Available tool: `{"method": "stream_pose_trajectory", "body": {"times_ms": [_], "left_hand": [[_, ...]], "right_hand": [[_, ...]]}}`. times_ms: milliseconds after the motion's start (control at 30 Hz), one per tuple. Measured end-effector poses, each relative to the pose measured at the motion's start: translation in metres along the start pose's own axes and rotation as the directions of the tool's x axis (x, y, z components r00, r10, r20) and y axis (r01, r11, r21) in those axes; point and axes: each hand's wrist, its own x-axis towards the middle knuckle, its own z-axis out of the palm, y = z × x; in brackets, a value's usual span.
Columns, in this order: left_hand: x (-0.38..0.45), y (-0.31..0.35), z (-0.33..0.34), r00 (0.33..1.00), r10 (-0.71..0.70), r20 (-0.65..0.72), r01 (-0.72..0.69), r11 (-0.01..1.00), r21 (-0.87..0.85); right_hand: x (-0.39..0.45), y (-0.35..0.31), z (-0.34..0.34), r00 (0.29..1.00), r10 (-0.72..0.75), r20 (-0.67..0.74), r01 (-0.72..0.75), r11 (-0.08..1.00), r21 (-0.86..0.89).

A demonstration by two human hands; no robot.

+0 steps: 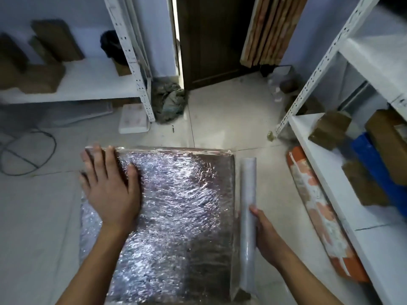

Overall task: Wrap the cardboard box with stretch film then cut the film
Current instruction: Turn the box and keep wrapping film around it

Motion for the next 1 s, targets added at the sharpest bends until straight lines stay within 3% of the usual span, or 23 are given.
{"method": "stream_pose_trajectory", "body": {"times_ms": [100, 300, 367, 467, 533, 800, 1000], "left_hand": [[-0.009, -0.002, -0.006, 1.000, -0.002, 0.025, 0.001, 0.999, 0.045], [-0.020, 0.025, -0.027, 0.994, -0.097, 0.059, 0.082, 0.973, 0.216], [-0.034, 0.059, -0.032, 0.999, -0.005, 0.035, -0.002, 0.983, 0.185], [-0.078, 0.112, -0.013, 0.958, 0.279, 0.068, -0.285, 0.952, 0.111], [-0.104, 0.127, 0.010, 0.931, 0.344, 0.124, -0.352, 0.934, 0.057], [-0.104, 0.127, 0.024, 0.956, 0.268, 0.123, -0.276, 0.960, 0.053], [-0.119, 0.127, 0.026, 0.972, 0.170, 0.164, -0.193, 0.971, 0.141]], "right_hand": [[0.000, 0.003, -0.003, 0.997, 0.067, 0.041, -0.065, 0.997, -0.042], [-0.006, 0.001, -0.004, 0.989, 0.000, 0.148, 0.032, 0.976, -0.215], [-0.002, 0.002, -0.004, 0.986, 0.006, 0.169, 0.034, 0.972, -0.233], [0.002, 0.006, -0.001, 0.984, 0.012, 0.179, 0.028, 0.976, -0.217], [0.004, 0.010, 0.000, 0.984, -0.013, 0.176, 0.051, 0.976, -0.211], [0.010, 0.015, 0.005, 0.971, -0.178, 0.160, 0.204, 0.965, -0.165], [0.012, 0.022, 0.005, 0.964, -0.199, 0.177, 0.222, 0.967, -0.124]]}}
